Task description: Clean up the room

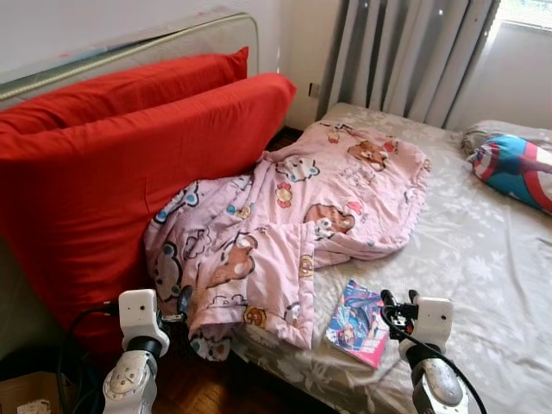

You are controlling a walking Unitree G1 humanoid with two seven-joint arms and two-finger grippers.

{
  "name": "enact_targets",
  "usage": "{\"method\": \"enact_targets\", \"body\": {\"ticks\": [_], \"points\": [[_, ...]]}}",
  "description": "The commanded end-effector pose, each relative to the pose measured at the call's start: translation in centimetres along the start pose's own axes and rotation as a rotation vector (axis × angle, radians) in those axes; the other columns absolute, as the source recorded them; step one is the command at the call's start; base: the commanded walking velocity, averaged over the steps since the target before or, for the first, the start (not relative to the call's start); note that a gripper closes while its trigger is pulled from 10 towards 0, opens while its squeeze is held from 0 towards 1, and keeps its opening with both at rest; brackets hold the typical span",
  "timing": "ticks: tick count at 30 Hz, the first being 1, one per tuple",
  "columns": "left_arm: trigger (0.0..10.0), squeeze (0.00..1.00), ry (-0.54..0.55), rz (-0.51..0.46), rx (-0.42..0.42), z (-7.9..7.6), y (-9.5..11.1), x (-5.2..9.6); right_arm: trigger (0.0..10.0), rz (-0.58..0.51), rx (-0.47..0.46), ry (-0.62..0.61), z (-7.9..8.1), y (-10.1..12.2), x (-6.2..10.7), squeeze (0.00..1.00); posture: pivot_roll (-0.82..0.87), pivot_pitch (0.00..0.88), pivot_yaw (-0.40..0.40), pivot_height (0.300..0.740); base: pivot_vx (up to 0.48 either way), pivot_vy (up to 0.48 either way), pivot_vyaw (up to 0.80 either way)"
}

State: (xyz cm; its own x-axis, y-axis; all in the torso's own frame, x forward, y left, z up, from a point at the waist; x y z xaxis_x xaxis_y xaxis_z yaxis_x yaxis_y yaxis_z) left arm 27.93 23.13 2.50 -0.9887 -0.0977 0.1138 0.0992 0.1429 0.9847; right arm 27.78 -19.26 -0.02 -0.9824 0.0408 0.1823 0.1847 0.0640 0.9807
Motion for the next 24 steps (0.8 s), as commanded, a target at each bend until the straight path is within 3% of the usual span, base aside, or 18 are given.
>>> {"method": "enact_targets", "body": {"ticks": [1, 9, 24], "points": [[10.0, 0.00, -0.014, -0.007, -0.001, -0.46, 0.24, -0.14, 10.0, 0.016, 0.002, -0.016, -0.51, -0.33, 0.14, 0.00, -0.08, 0.000, -0.043, 0.740, 0.300, 0.000, 0.00], [10.0, 0.00, -0.022, -0.011, -0.005, -0.54, 0.33, -0.06, 10.0, 0.021, 0.004, -0.021, -0.43, -0.23, -0.11, 0.00, -0.08, 0.000, -0.044, 0.740, 0.299, 0.000, 0.00], [10.0, 0.00, -0.031, -0.021, -0.007, -0.76, 0.61, -0.17, 10.0, 0.013, 0.002, -0.048, -0.82, -0.03, -0.23, 0.00, -0.07, 0.000, -0.045, 0.740, 0.000, 0.000, 0.00]]}}
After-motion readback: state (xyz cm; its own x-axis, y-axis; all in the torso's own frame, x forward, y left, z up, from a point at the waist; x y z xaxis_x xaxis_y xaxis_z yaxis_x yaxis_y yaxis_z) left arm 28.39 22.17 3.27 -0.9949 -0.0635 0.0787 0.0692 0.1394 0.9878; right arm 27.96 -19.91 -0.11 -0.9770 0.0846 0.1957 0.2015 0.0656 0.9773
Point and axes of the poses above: a point about 5 cm out from each wrist's last joint towards the gripper, its own x axis pointing back from the gripper into the wrist, its own y axis along the axis of the wrist's last joint, z = x × y, the point moved 2 cm from there along -x, pointing out of the wrist towards the gripper, and after that the axes turned 8 degrees about x, right-handed, at the moved point
